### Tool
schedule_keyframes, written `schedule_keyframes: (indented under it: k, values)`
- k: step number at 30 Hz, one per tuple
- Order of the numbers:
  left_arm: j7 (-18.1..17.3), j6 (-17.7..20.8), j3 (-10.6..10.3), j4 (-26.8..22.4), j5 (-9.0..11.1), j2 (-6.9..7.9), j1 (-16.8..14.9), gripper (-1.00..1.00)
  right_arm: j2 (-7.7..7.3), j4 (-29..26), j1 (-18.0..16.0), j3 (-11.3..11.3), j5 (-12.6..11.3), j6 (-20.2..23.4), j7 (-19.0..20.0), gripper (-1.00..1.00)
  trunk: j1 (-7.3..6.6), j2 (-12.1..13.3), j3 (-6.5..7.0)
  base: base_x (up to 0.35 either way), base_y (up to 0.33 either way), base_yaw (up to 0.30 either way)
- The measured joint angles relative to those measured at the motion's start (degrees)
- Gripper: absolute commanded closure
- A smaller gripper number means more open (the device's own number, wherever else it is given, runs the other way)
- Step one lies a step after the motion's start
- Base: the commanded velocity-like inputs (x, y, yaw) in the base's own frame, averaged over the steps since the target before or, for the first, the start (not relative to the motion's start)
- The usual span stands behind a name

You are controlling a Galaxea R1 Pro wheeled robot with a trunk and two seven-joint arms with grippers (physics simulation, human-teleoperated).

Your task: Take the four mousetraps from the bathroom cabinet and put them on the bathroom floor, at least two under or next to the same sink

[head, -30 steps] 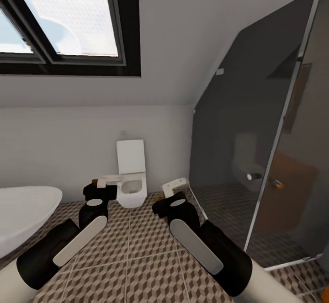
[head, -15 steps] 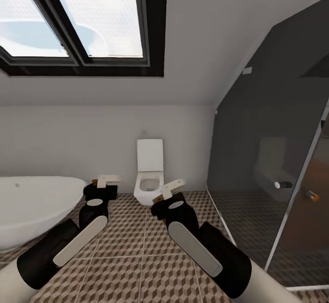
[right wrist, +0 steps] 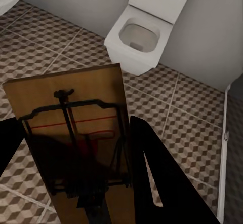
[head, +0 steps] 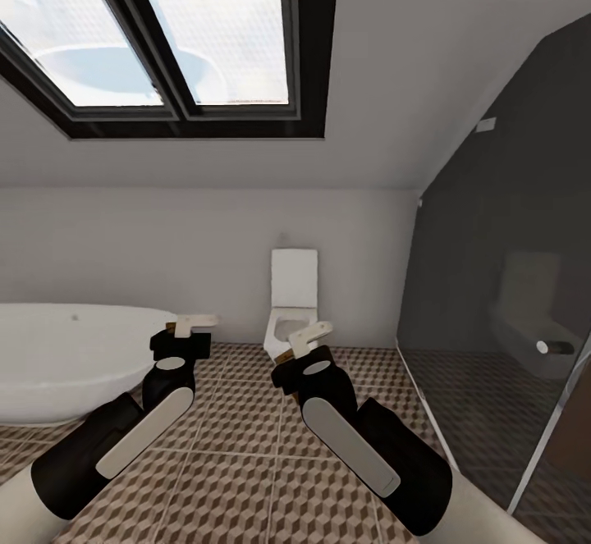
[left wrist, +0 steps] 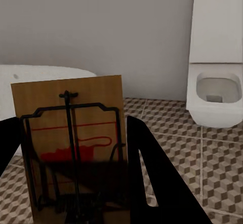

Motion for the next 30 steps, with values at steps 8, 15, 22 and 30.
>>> schedule_keyframes:
  k: [8,15,22,30]
  values:
    - [0.0,0.03,0.03,0.03,-0.01,-0.01,-0.04,1.0,0.06,0.0,0.0,-0.39,-0.01,0.0,0.0,1.0,0.0,0.0,0.0,0.0,0.0,0.019]
    - [-0.03,0.07,0.05,0.05,0.0,-0.02,-0.04,1.0,0.03,0.0,0.02,-0.18,-0.01,-0.03,0.0,1.0,0.0,0.0,0.0,0.0,0.0,0.002]
    - [-0.06,0.2,0.06,0.11,0.0,-0.02,-0.04,1.0,-0.06,-0.01,0.02,-0.08,0.0,-1.06,0.0,1.0,-0.02,0.0,0.0,0.141,0.037,0.0]
    - [-0.23,0.28,0.1,0.13,0.48,-0.02,-0.04,1.0,-0.04,0.0,0.0,-0.05,-0.02,-2.19,0.0,1.0,0.0,0.0,0.0,0.095,0.026,0.0]
